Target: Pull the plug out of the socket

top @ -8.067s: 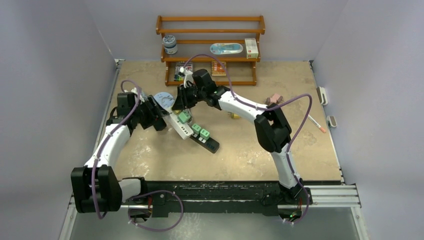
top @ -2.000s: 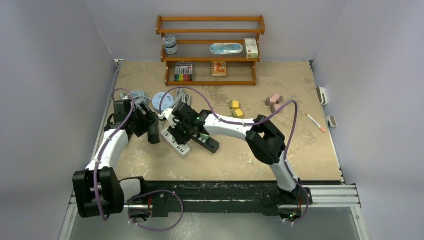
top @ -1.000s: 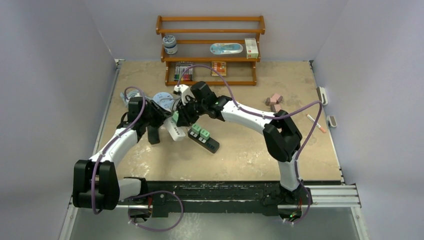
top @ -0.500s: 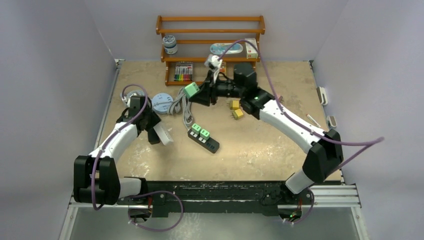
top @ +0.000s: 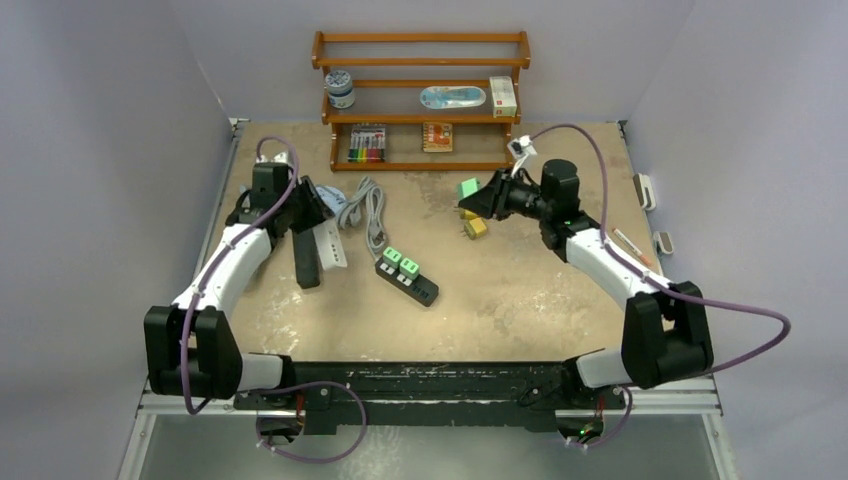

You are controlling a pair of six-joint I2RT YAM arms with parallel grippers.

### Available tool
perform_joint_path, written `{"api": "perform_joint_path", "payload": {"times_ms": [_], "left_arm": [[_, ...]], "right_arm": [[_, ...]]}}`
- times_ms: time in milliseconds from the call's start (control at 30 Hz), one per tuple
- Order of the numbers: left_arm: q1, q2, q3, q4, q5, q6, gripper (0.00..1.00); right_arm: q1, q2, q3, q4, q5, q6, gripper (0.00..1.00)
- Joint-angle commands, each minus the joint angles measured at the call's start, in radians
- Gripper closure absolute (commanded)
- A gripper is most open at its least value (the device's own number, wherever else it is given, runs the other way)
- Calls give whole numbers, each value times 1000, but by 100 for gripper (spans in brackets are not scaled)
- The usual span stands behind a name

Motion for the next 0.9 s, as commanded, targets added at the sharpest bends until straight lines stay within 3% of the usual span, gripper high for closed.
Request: {"api": "perform_joint_path", "payload": {"times_ms": [0, 167, 333, 533, 700, 867], "left_arm": [[3, 5, 142, -29, 213, 92, 100], [2, -128, 102, -22, 294, 142, 100], [2, -153, 65, 58, 319, 95, 100], [2, -71, 46, 116, 62, -24, 100], [2, -6, 24, 106, -35, -75, 100], [4, 10, -47, 179, -92, -165, 100]], "right_arm": [[-57, -65, -13, -66, 129, 56, 100], [-123, -61, -97, -57, 82, 131, 100], [-140, 28, -51, -213, 120, 90, 100], [-141, 172, -36, -335, 71, 46, 100], [-143, 117, -121, -344, 113, 80, 99], [-144, 102, -144, -394, 113, 65, 70]]}}
